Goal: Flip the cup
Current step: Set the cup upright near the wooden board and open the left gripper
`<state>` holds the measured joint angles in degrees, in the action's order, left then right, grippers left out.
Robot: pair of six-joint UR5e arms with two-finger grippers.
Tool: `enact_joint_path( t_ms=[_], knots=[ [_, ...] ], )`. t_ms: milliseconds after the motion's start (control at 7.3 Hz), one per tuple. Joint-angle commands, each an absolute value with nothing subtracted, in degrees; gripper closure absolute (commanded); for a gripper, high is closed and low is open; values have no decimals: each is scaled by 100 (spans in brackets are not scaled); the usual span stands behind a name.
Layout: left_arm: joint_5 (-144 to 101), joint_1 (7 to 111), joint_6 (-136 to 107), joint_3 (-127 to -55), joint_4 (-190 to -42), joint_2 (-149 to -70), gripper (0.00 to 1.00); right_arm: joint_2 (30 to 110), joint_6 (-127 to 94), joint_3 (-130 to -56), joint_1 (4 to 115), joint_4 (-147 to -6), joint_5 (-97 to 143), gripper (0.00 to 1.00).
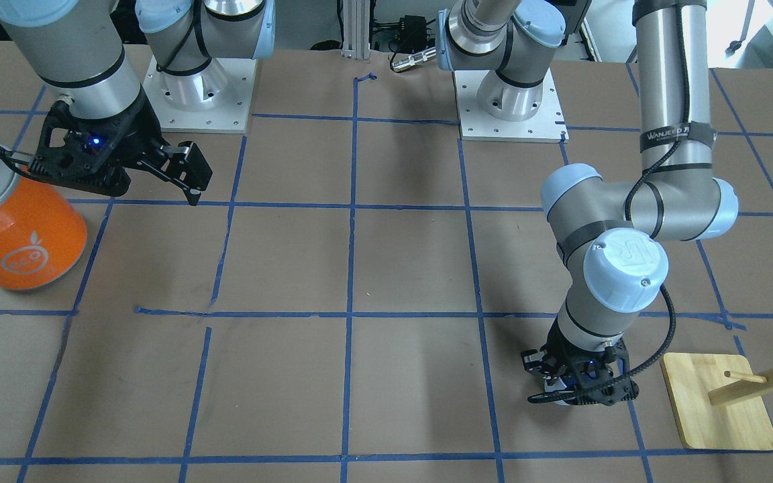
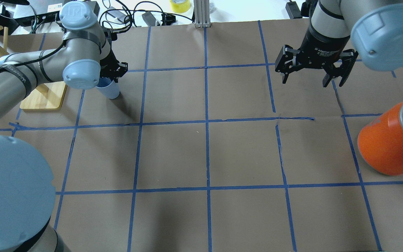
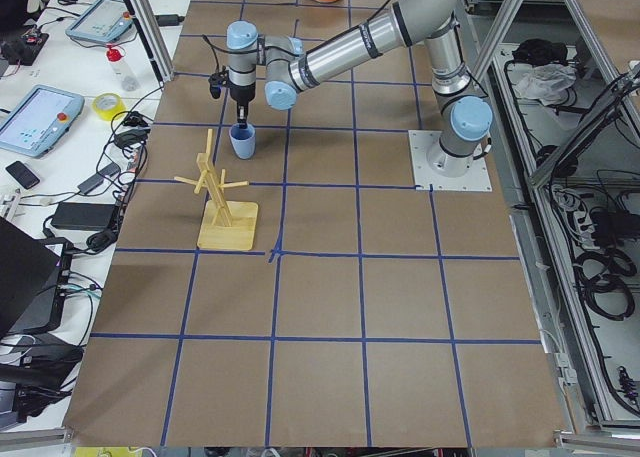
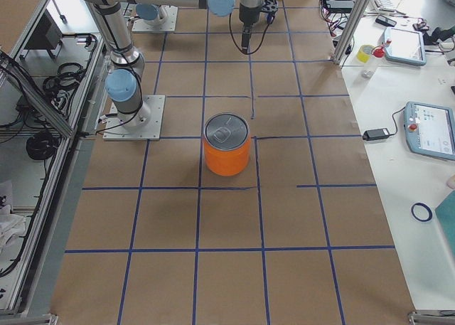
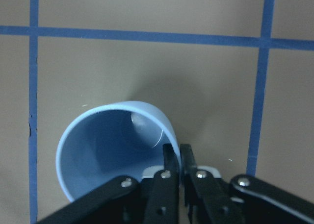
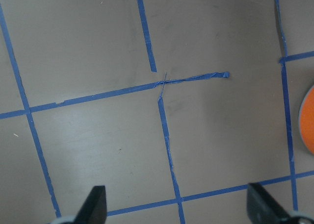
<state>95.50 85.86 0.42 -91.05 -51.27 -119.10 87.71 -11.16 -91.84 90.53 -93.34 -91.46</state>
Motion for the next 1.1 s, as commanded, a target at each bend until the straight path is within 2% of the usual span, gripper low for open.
enact_joint_path(
  t_ms=[0,274,959],
  knots=[
    [9536,8578,131,-9053,-5124,-11743,0,8771,-1116,-9185,9053,-9334,-9149,0],
    [9554,8665,176,-9009,-5220,-11463,0,8771,-1099,-9185,9053,-9325,-9149,0],
    [9185,9455,-394,-8956,-8424,-9619,0,8789,-1134,-9185,9062,-9334,-9149,0]
  ],
)
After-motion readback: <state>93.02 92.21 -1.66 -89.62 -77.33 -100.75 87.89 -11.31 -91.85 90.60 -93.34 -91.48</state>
